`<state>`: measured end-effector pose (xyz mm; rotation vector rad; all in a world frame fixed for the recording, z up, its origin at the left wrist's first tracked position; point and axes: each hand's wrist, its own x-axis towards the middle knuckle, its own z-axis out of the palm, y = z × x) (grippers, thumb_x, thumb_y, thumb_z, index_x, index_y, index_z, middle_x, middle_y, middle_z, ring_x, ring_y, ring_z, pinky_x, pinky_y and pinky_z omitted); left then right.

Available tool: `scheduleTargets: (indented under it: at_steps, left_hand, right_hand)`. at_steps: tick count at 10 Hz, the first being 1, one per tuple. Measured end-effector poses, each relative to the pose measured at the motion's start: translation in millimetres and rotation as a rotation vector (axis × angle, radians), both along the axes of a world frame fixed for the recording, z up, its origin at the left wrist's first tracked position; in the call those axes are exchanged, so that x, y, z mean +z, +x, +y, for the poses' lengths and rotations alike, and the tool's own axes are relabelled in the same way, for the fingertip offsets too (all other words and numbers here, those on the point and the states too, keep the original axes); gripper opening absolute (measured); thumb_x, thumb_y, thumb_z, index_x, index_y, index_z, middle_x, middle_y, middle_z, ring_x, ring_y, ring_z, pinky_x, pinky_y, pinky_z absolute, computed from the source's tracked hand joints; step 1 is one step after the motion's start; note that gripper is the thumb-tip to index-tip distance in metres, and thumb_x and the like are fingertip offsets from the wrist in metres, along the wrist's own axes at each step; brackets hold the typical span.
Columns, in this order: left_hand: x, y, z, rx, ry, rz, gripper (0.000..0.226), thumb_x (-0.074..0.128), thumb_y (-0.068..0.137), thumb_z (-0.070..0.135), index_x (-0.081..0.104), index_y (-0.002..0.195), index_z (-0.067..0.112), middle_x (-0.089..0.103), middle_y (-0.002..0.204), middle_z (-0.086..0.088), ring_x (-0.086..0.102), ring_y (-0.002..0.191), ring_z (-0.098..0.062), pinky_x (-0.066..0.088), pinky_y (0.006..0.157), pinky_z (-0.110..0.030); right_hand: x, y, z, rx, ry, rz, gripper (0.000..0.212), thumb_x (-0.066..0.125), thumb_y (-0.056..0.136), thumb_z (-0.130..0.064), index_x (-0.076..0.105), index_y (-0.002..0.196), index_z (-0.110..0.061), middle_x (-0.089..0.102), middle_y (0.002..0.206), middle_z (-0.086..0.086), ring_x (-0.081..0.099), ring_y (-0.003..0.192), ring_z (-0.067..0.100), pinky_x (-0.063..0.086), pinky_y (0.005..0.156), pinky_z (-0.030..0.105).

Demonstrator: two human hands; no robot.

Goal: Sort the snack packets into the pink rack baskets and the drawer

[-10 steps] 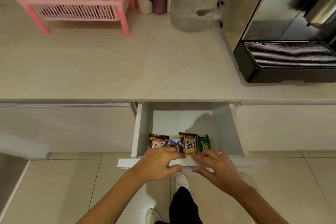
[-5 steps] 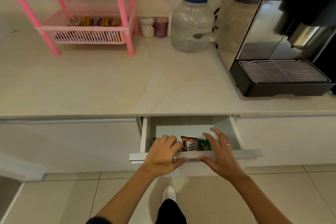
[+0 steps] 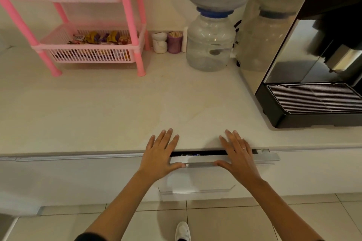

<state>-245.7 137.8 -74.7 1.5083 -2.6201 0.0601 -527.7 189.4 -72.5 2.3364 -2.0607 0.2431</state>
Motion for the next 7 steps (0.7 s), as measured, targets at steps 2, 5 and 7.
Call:
scheduleTargets:
  at_steps: [2, 5, 7]
  left_hand:
    - [-2.8, 12.8, -28.0, -0.077, -0.076, 0.002, 0.072, 0.047, 0.081, 0.069, 0.042, 0.142, 0.031, 0.042, 0.148, -0.010, 0.046, 0.132, -0.030, 0.043, 0.102, -0.047]
    - [-8.1, 18.8, -33.9, -0.120, -0.134, 0.004, 0.065, 0.061, 0.082, 0.053, 0.043, 0.141, 0.031, 0.043, 0.148, -0.009, 0.046, 0.132, -0.029, 0.043, 0.103, -0.046]
    - [1.3, 26.3, -31.2, -0.128, 0.032, 0.205, 0.063, 0.040, 0.089, 0.064, 0.043, 0.142, 0.030, 0.037, 0.151, -0.001, 0.036, 0.139, -0.021, 0.032, 0.112, -0.043]
  right_hand:
    - [-11.3, 1.1, -19.6, -0.030, -0.068, -0.021, 0.058, 0.034, 0.086, -0.059, 0.051, 0.128, -0.024, 0.053, 0.131, 0.013, 0.052, 0.118, 0.033, 0.044, 0.095, 0.049]
    - [-24.7, 2.1, -28.4, -0.038, -0.235, 0.011, 0.045, 0.036, 0.091, -0.058, 0.052, 0.119, -0.027, 0.051, 0.120, 0.012, 0.051, 0.105, 0.032, 0.039, 0.085, 0.046]
    - [-15.9, 14.2, -33.0, 0.026, -0.189, -0.091, 0.059, 0.042, 0.079, -0.073, 0.062, 0.108, -0.026, 0.055, 0.113, 0.002, 0.051, 0.104, 0.023, 0.033, 0.085, 0.037]
